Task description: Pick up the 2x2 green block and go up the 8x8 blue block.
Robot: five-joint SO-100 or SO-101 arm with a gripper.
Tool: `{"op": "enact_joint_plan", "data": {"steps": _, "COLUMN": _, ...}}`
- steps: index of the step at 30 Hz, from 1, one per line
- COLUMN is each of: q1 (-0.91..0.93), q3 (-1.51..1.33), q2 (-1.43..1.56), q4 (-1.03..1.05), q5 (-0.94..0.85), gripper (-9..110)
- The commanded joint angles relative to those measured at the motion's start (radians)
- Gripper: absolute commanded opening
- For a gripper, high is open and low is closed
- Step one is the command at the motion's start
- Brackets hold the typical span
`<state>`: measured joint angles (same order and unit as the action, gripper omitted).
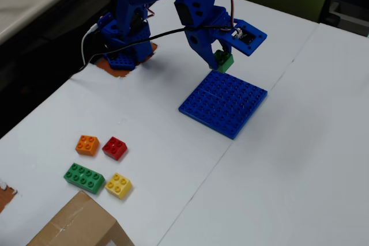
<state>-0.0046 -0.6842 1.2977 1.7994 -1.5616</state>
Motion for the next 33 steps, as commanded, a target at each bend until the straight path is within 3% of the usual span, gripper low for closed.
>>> {"op": "enact_joint_plan", "data": {"steps": 1, "q1": 0.000, "q3": 0.005, "q2": 0.029, "q4": 0.038, "q5": -0.003, "gripper": 7}}
{"op": "enact_joint_plan", "data": {"steps": 33, "q1": 0.006, "q3": -0.011, "q2": 0.032, "q4": 0.038, "q5": -0.008, "gripper": 7}}
